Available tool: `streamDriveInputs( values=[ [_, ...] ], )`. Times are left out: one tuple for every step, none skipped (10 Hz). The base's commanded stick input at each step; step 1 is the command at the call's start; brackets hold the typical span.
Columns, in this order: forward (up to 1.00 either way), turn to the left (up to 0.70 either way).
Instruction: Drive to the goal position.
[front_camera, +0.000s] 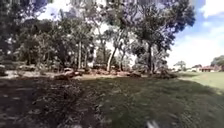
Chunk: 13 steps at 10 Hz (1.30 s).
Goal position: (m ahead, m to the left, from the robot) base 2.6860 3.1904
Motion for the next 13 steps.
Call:
streamDriveInputs(
  values=[
    [-0.5,0.0],
    [-0.5,0.0],
    [-0.5,0.0],
    [-0.5,0.0],
    [-0.5,0.0],
    [-0.5,0.0],
    [-0.5,0.0],
    [-0.5,0.0],
    [-0.5,0.0],
    [-0.5,0.0],
    [-0.5,0.0],
    [-0.5,0.0],
    [-0.5,0.0]
  ],
)
